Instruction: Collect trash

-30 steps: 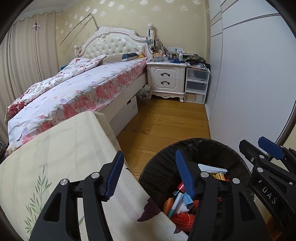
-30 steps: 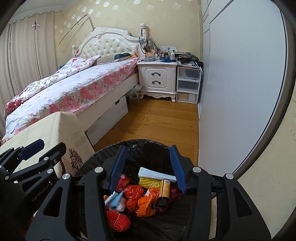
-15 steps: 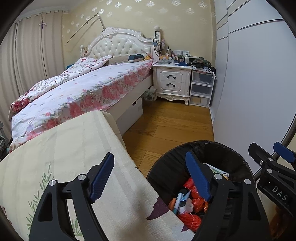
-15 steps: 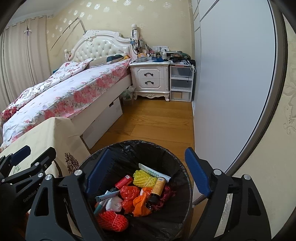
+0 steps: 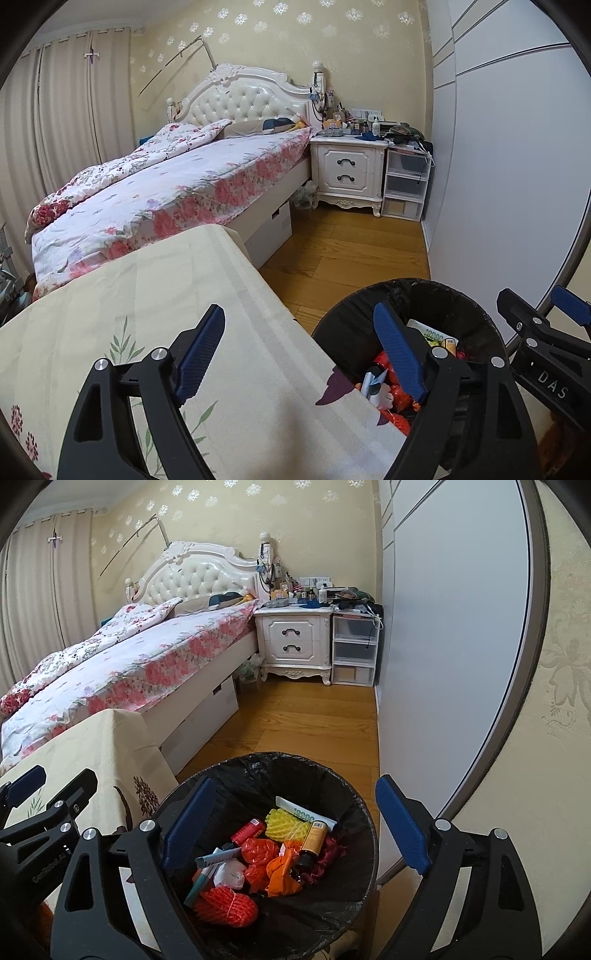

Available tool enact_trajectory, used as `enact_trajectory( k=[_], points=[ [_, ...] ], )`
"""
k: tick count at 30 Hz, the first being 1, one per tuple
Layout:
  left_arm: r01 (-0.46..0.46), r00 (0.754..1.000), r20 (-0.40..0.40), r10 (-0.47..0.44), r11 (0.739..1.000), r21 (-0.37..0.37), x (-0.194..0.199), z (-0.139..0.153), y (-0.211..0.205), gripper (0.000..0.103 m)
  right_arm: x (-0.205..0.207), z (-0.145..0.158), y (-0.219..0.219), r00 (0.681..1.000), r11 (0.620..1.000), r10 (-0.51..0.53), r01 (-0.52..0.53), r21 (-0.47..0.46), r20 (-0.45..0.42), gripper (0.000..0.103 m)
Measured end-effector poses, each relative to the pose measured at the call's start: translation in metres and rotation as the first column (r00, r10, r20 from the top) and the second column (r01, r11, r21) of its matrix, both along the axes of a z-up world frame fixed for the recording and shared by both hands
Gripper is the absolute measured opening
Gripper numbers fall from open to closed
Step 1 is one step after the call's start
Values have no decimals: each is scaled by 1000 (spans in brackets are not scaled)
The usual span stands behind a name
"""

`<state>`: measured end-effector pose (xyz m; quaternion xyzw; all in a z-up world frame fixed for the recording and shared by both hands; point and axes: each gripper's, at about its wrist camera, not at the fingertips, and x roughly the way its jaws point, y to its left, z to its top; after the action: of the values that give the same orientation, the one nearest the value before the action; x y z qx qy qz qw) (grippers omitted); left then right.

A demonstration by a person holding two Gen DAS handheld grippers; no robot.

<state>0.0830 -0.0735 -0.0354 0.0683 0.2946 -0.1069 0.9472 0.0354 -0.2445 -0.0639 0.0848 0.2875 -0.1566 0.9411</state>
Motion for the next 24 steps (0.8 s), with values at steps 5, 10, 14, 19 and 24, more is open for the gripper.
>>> enact_trajectory(
  k=[5,10,14,19,24],
  points=[
    [-13,1000,17,13,1000,-9,-15,8,11,82,-16,7,11,1000,1000,9,-9,-23,15,86],
    [-23,999,25,24,1000,-15,-30,14,22,83,-32,13,22,999,998,32,-31,-45,20,86],
    [-36,999,29,36,999,-15,-42,17,30,83,-45,17,29,998,997,53,-52,-57,25,86],
    [-51,998,26,51,999,-19,-56,20,39,83,-57,21,36,997,995,74,-72,-66,30,86],
    [-61,998,32,62,998,-24,-71,22,47,84,-66,25,38,996,994,82,-80,-69,37,86]
  ],
)
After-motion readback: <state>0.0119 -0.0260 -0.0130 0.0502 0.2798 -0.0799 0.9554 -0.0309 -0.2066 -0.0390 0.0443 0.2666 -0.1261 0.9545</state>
